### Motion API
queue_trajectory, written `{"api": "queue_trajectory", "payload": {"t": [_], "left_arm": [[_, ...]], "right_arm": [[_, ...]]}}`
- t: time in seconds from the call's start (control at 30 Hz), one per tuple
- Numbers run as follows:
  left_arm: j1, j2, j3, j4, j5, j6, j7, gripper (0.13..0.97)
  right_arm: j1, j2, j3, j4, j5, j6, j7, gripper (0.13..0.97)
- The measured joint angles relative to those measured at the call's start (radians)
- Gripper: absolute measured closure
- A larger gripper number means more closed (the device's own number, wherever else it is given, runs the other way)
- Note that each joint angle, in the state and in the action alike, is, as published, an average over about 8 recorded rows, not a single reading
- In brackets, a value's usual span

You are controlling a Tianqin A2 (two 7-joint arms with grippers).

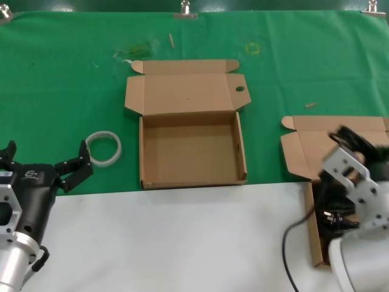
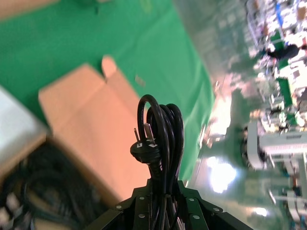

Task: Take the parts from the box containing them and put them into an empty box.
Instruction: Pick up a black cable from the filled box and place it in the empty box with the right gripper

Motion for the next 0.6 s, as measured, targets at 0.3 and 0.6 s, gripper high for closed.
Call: {"api": "queue_trajectory", "payload": {"t": [0.3, 0.6], "left_arm": [[0.000, 0.000, 0.000, 0.000, 0.000, 0.000, 0.000, 0.132], [0.000, 0.000, 0.000, 0.000, 0.000, 0.000, 0.000, 0.132]], "right_arm": [[0.132, 0.000, -0.166, -0.095, 0.053, -0.128, 0.077, 0.867], [0.268, 0.001, -0.382, -0.321, 0.134, -0.328, 0.233, 0.867]]}}
